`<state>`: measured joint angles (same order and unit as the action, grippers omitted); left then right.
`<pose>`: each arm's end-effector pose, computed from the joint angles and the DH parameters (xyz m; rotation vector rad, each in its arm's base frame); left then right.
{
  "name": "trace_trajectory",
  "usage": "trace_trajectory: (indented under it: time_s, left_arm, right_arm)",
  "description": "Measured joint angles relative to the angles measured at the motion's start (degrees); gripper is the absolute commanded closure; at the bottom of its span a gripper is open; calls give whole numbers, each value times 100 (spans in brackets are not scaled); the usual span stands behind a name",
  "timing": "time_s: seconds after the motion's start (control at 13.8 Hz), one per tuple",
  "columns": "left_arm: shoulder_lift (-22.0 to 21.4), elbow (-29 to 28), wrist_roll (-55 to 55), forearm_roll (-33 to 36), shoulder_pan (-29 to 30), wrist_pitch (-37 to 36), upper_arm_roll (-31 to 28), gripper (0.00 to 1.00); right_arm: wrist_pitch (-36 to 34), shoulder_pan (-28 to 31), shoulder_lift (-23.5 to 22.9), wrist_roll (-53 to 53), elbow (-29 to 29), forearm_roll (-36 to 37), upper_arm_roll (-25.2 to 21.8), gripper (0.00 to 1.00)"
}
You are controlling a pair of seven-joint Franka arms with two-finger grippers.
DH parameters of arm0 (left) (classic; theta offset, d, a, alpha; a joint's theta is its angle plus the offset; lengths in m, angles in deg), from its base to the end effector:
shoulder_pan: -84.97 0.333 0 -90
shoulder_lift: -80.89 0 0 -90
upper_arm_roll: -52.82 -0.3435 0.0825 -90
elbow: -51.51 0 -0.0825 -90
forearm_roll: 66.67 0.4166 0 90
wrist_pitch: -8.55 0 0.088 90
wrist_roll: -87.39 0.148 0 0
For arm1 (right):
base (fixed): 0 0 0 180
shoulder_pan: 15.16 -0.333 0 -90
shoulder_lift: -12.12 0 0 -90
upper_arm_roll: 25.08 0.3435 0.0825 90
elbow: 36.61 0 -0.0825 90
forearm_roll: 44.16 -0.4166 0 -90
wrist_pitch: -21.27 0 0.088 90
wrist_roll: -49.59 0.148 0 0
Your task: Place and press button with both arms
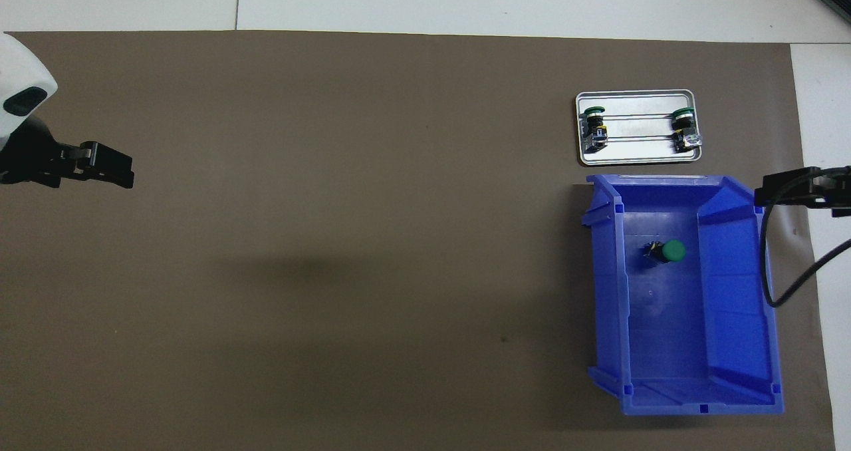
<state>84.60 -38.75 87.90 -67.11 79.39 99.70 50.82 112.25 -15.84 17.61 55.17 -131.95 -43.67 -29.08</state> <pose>0.6052 -0.0396 0.5718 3.1346 -0.1114 -0.0773 0.5555 -0.0352 0.6200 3.1305 -0.2431 0.0307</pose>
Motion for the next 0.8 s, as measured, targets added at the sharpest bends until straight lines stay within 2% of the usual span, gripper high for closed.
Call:
trace_trajectory:
  time_s: [0.07, 0.36, 0.58, 0.8]
  left_arm:
    - [-3, 0, 0, 0, 1, -46, -3, 1]
    - [-48, -5, 6, 2, 10, -245, -20, 1]
    - [-128, -10, 114, 3, 84, -348, -54, 1]
    - [-188, -59, 270, 3, 86, -371, -65, 1]
  right_arm:
    - [-191, 0, -50, 14, 144, 0, 2, 0]
    - [-202, -5, -222, 26, 188, 17, 2, 0]
    - [-152, -113, -243, -8, 298, 437, 43, 0]
    - [-194, -144, -242, -3, 415, 306, 70, 0]
